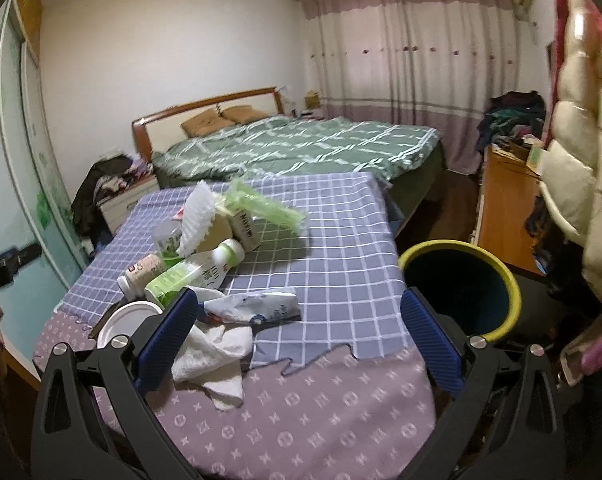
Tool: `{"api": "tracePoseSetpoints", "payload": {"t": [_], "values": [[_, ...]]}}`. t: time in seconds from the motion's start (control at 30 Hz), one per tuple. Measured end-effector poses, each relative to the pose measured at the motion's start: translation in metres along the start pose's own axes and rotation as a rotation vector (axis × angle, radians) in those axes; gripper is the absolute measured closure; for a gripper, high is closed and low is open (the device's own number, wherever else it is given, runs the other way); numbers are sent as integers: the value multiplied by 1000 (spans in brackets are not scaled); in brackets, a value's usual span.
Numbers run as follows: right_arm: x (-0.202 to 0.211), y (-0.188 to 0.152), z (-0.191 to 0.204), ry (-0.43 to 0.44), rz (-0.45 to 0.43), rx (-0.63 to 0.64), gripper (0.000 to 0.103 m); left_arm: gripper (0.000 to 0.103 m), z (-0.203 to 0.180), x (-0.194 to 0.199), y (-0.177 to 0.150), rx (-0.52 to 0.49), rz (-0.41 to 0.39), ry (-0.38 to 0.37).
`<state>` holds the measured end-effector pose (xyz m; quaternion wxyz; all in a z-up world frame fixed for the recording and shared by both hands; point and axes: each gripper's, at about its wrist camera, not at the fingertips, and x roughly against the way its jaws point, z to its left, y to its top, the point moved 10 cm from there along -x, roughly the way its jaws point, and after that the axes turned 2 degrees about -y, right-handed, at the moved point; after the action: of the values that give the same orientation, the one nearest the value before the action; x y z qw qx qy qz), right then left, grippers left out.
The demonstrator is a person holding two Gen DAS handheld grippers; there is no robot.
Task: Collect trash
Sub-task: 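Grasp the green plastic bag with the right gripper and lift it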
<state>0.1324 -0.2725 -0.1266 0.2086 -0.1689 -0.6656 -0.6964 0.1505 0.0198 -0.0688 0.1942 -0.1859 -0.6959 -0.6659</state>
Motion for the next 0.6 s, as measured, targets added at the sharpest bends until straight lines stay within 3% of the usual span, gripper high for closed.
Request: {"api": "tracePoseSetpoints", "payload": {"t": [0.3, 0.6], "values": [[-89, 43, 18, -23, 20, 153, 6, 4, 0, -63, 50, -34, -24, 10], [-190, 56, 24, -16, 138, 274, 6, 4, 0, -154, 87, -8, -11, -14]]}}
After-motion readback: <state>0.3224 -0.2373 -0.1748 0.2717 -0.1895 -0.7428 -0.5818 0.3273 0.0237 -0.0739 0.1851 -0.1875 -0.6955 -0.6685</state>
